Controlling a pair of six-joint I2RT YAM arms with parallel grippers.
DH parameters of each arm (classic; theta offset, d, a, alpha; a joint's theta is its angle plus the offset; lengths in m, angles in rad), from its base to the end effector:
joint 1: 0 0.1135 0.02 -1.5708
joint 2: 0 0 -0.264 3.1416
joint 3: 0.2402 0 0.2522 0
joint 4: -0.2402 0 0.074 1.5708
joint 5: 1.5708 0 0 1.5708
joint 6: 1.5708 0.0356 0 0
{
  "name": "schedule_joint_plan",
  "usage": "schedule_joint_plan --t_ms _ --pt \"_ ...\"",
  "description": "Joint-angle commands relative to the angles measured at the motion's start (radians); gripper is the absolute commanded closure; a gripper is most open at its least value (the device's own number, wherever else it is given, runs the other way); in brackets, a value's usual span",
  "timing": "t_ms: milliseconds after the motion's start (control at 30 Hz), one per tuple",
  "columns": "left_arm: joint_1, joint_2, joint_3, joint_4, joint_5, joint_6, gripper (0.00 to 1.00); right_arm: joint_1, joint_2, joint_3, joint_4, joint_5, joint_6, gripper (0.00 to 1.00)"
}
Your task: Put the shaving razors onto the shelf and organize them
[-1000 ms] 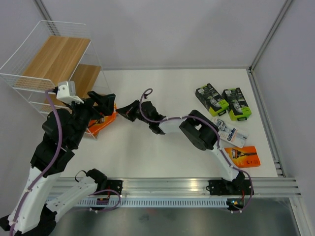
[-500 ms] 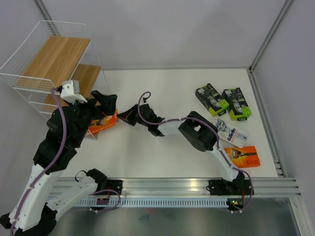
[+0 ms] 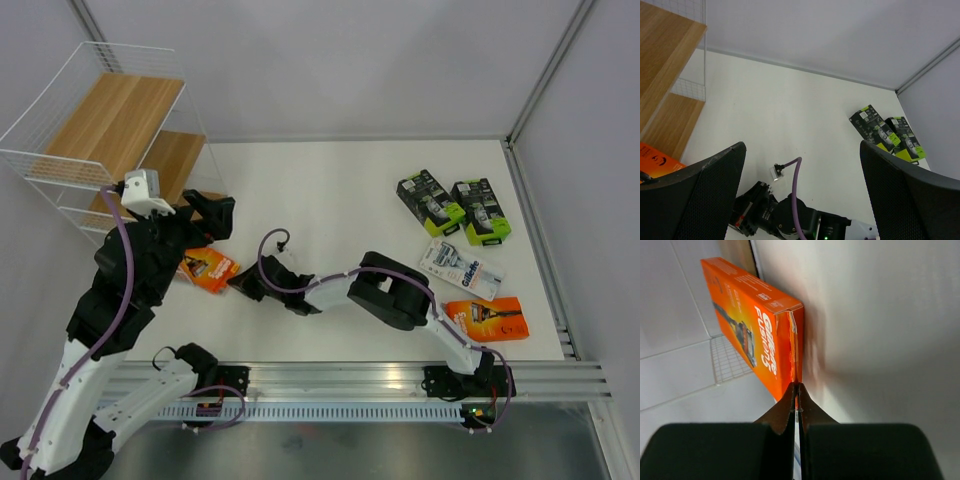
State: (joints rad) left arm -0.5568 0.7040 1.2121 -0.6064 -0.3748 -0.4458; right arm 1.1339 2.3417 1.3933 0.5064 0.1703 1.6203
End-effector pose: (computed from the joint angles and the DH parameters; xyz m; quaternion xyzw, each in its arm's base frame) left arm 0.1004 -0.0472 0.4455 -0.0845 0.7338 -0.1960 0.6449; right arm 0.2145 0.4451 0.0922 0.2469 0.8061 0.5092 0.1731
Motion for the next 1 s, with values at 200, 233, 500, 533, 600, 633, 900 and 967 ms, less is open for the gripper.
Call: schedule_joint_plan --t_ms 200,233,500,533,600,633,900,967 --pt "0.000 -0.054 0.006 -0.043 -0.046 0.028 0.00 0.018 0.020 0.193 -0.113 0.077 -0.016 1.00" --pt "0.000 -0.058 0.000 -0.044 -0.047 0.029 0.00 0.014 0.031 0.213 -0.130 0.060 -0.019 1.00" --pt "0.000 -0.074 0.006 -0.056 -0.055 0.058 0.00 -0.040 0.175 0.414 -0.201 -0.164 -0.134 0.99" --pt "0.000 -0.080 0.006 -0.055 -0.059 0.061 0.00 -0.043 0.182 0.415 -0.197 -0.166 -0.155 1.00" --pt "0.000 -0.083 0.006 -0.056 -0.065 0.061 0.00 -0.057 0.188 0.437 -0.238 -0.222 -0.187 0.99" --pt "0.000 -0.084 0.003 -0.056 -0.067 0.061 0.00 -0.060 0.188 0.446 -0.256 -0.232 -0.212 1.00" --pt "0.000 -0.069 -0.002 -0.056 -0.056 0.047 0.00 -0.098 0.223 0.553 -0.345 -0.307 -0.345 0.99" --pt "0.000 -0.067 0.000 -0.055 -0.058 0.050 0.00 -0.098 0.241 0.589 -0.368 -0.307 -0.349 1.00"
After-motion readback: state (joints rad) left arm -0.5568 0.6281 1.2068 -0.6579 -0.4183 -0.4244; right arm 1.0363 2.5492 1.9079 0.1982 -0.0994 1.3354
